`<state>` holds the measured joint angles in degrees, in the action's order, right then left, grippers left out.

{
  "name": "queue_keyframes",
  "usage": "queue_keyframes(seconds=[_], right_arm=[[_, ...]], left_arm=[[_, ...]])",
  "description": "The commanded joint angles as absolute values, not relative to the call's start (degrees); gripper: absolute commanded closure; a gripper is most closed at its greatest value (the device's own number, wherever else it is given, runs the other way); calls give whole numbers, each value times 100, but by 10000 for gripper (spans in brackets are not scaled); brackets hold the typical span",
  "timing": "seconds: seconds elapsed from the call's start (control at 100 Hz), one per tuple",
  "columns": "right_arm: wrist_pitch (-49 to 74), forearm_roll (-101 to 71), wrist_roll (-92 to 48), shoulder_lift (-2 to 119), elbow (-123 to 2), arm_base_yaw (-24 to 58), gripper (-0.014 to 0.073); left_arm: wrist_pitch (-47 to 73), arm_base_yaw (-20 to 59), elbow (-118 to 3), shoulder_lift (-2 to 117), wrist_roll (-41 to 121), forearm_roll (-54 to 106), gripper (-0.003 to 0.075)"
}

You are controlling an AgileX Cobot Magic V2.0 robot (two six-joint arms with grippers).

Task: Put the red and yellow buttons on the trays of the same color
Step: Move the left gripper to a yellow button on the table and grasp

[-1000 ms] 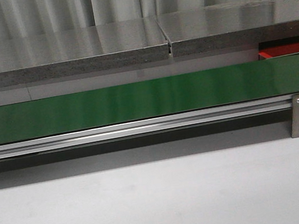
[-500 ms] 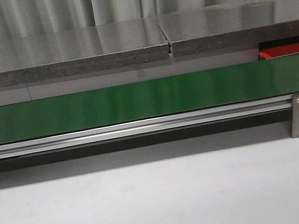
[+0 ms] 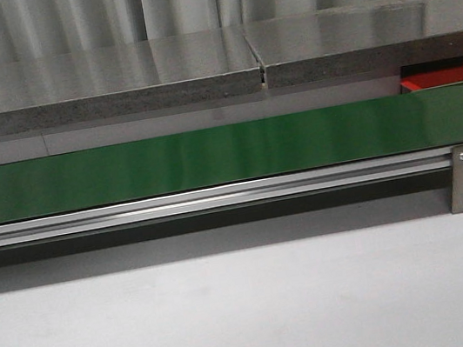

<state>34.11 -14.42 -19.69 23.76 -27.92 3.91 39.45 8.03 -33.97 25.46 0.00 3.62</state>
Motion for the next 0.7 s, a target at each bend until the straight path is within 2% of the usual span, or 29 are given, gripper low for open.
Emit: queue_keyframes(seconds=[0.0, 0.18, 0.39, 0.62, 0.69], right_arm=[[3173, -1459, -2004, 2123, -2906, 396, 662], [3230, -1459, -2004, 1952, -2906, 396, 662], [3230, -1459, -2004, 1952, -2906, 396, 662], [3230, -1459, -2004, 1952, -2906, 396, 662], [3230, -1459, -2004, 1952, -2906, 396, 662]], left_arm=[[3477, 839, -3528, 2574, 0, 431, 739], [3493, 829, -3540, 2736, -85, 406, 740], [3357, 762, -3783, 3580, -729, 158, 739], [3214, 66, -4313, 4886, -859, 158, 738], [3078, -229, -4471, 5276, -859, 158, 715]])
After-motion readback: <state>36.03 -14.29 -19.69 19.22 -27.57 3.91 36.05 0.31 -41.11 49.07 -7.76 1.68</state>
